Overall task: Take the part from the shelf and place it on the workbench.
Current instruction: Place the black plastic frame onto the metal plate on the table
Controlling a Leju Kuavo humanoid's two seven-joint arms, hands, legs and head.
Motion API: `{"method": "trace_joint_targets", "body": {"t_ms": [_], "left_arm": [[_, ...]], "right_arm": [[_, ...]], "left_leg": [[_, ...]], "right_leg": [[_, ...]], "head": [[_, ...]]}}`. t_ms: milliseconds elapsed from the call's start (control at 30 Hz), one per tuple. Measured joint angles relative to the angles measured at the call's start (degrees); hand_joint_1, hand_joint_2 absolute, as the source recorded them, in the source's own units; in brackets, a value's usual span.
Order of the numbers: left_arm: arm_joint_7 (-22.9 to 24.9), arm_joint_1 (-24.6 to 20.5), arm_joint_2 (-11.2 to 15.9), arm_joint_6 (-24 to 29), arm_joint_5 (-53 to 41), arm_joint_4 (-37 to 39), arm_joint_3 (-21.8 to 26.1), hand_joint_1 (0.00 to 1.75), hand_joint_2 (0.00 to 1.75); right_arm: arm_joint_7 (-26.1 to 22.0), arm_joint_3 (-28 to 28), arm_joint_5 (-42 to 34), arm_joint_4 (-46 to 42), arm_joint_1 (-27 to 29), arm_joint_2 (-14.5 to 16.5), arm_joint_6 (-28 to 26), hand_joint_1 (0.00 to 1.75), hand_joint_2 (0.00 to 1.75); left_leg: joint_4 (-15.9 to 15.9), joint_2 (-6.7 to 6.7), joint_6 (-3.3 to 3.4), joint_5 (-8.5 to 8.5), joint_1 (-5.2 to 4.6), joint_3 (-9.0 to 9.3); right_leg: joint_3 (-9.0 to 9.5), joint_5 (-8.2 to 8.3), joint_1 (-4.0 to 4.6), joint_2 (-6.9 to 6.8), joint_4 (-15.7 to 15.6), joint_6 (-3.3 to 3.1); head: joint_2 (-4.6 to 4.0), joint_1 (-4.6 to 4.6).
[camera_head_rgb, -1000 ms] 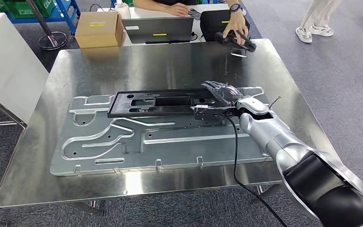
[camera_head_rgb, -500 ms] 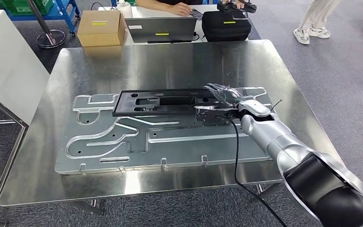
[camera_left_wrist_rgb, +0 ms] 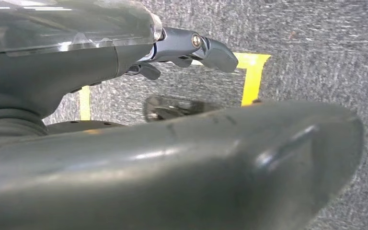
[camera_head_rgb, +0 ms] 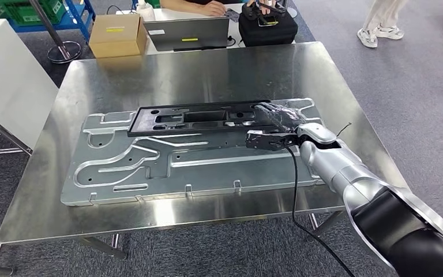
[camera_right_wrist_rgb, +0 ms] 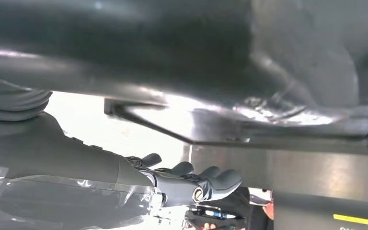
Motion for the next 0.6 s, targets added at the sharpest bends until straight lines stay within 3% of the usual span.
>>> {"method": "trace_joint_targets", "body": {"t_ms": [33, 133, 200, 267, 333, 400, 433, 467, 500, 533, 600], "left_arm": [[0.0, 0.0, 0.0, 0.0, 0.0, 0.0, 0.0, 0.0, 0.0], [0.1, -0.1, 0.0, -0.1, 0.0, 0.0, 0.0, 0.0, 0.0], [0.2, -0.2, 0.0, -0.1, 0.0, 0.0, 0.0, 0.0, 0.0], [0.2, -0.3, 0.0, -0.1, 0.0, 0.0, 0.0, 0.0, 0.0], [0.2, -0.4, -0.1, -0.1, 0.0, 0.0, 0.0, 0.0, 0.0], [0.3, -0.5, -0.1, -0.2, 0.0, 0.0, 0.0, 0.0, 0.0], [0.4, -0.5, -0.2, -0.2, 0.0, 0.0, 0.0, 0.0, 0.0], [0.5, -0.5, -0.2, -0.3, 0.0, 0.0, 0.0, 0.0, 0.0], [0.6, -0.5, -0.2, -0.3, 0.0, 0.0, 0.0, 0.0, 0.0], [0.7, -0.5, -0.2, -0.3, 0.0, 0.0, 0.0, 0.0, 0.0], [0.7, -0.5, -0.2, -0.3, 0.0, 0.0, 0.0, 0.0, 0.0]], "right_arm": [[0.0, 0.1, 0.0, 0.0, 0.1, -0.1, 0.0, 0.0, 0.0], [0.0, 0.3, 0.0, -0.1, 0.1, -0.4, 0.0, 0.0, 0.0], [0.1, 0.4, 0.0, -0.3, 0.0, -0.8, 0.0, 0.0, 0.0], [0.1, 0.5, 0.0, -0.3, 0.1, -1.1, 0.0, 0.0, 0.0], [0.1, 0.7, 0.0, -0.3, 0.2, -1.5, -0.1, 0.0, 0.0], [0.2, 0.8, 0.0, -0.3, 0.3, -1.8, 0.0, 0.0, 0.0], [0.3, 0.9, 0.0, -0.3, 0.3, -1.9, 0.0, 0.0, 0.0], [0.4, 0.9, 0.0, -0.3, 0.4, -1.9, 0.0, 0.0, 0.0], [0.4, 1.0, 0.0, -0.3, 0.4, -1.9, 0.1, 0.0, 0.0], [0.5, 1.1, 0.0, -0.3, 0.5, -1.9, 0.1, 0.0, 0.0], [0.5, 1.3, -0.1, -0.3, 0.4, -1.9, 0.3, 0.0, 0.0]], "left_leg": [[-1.1, 0.01, -0.24, 0.8, 0.24, 1.23], [-12.8, -0.07, -0.43, 4.64, 0.56, 8.64], [-16.5, -0.26, 0.05, 5.27, 0.29, 10.59], [-16.7, -0.3, 0.9, 5.88, 0.04, 10.08], [-17.2, -0.07, 2.08, 6.97, 0.11, 9.38], [-17.5, 0.11, 2.99, 8.24, 0.08, 8.24], [-17.5, 0.12, 3.22, 8.77, -0.09, 7.51], [-17.5, 0.13, 3.31, 9.28, -0.3, 6.79], [-17.4, 0.14, 3.39, 9.76, -0.52, 6.09], [-17.2, 0.15, 3.42, 10.19, -0.71, 5.4], [-16.7, 0.14, 3.35, 10.89, -0.96, 4.15]], "right_leg": [[-0.43, 0.31, -0.13, 0.01, 0.1, 0.21], [-1.25, 1.14, -0.49, 0.02, 0.3, 1.18], [-1.47, 1.83, -0.5, 0.02, 0.1, 2.06], [-1.6, 2.67, -0.48, 0.09, -0.3, 2.99], [-2.33, 1.32, -0.57, 0.14, 0.7, 3.47], [-4.35, -3.8, -0.51, 0.11, 6.2, 3.43], [-5.54, -6.51, -0.37, 0.11, 10.2, 3.37], [-6.41, -8.23, -0.26, 0.1, 13.8, 3.34], [-6.52, -8.55, -0.14, 0.1, 16.0, 3.24], [-5.67, -7.73, 0.0, 0.1, 16.3, 3.04], [-1.01, -4.92, 0.43, 0.11, 10.9, 2.28]], "head": [[0.0, 0.0], [0.0, 0.0], [0.0, -0.01], [0.0, -0.01], [0.0, 0.01], [0.0, 0.01], [0.0, 0.01], [0.0, 0.01], [0.0, 0.0], [0.0, 0.0], [0.0, 0.0]]}}
